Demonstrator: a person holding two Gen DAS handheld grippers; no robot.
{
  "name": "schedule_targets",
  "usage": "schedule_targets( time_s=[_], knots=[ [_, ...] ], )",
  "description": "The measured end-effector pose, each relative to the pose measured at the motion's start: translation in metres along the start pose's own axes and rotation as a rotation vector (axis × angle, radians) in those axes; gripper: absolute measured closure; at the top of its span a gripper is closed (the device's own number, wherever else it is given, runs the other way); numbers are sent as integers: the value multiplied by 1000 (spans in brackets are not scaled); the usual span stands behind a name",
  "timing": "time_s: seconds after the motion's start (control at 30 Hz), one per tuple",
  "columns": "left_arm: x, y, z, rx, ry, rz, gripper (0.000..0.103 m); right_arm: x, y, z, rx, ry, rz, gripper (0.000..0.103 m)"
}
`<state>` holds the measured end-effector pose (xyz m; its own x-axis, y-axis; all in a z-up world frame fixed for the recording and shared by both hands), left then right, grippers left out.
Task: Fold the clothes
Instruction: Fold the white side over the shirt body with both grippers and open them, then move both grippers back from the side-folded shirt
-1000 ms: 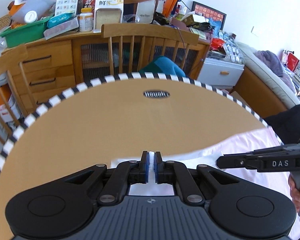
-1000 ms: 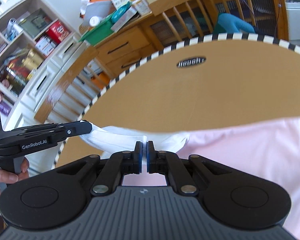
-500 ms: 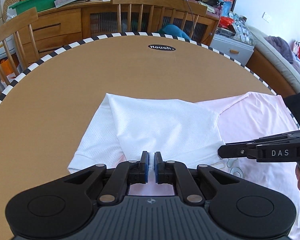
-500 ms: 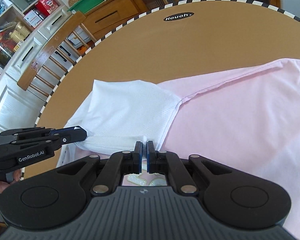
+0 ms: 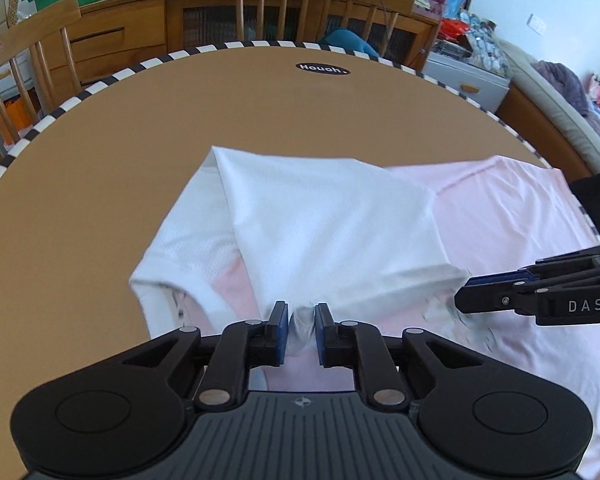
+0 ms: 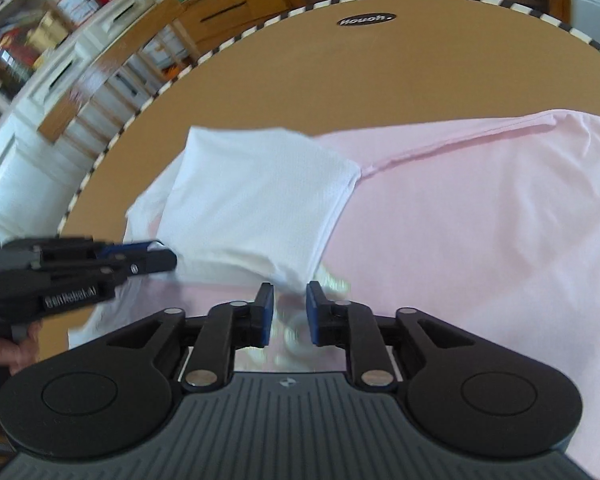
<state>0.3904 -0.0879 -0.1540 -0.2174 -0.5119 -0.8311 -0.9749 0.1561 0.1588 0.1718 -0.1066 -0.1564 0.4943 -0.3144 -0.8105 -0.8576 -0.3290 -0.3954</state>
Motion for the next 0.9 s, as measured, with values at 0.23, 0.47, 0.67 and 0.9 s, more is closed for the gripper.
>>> schedule_targets(
  time_s=[0.23,0.47,0.67,0.9],
  knots=[
    [-30,1,-20,-17,128,-1,82,-16,3,-25,72,147,-18,83],
    [15,25,-2,16,10,-39,82,20,-17,-19,8,86,3,87],
    [14,25,1,-16,14,-60,83,15,-15,-15,39,95,-2,86],
    [11,30,8,14,20,-82,82,9,-18,-5,12,103,35,85]
  ],
)
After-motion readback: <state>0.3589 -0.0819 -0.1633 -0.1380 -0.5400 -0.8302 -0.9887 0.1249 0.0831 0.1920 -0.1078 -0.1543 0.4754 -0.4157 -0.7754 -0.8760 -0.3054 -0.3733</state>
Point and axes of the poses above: each gripper's, at about its wrist camera, not at the fingertips, and x roughly the way its jaws point, y to its right, z to its underside, the point moved 4 cm from there along x, roughly the way its jaws point, and after that the axes turned 1 degree about z, right-handed, at the moved point
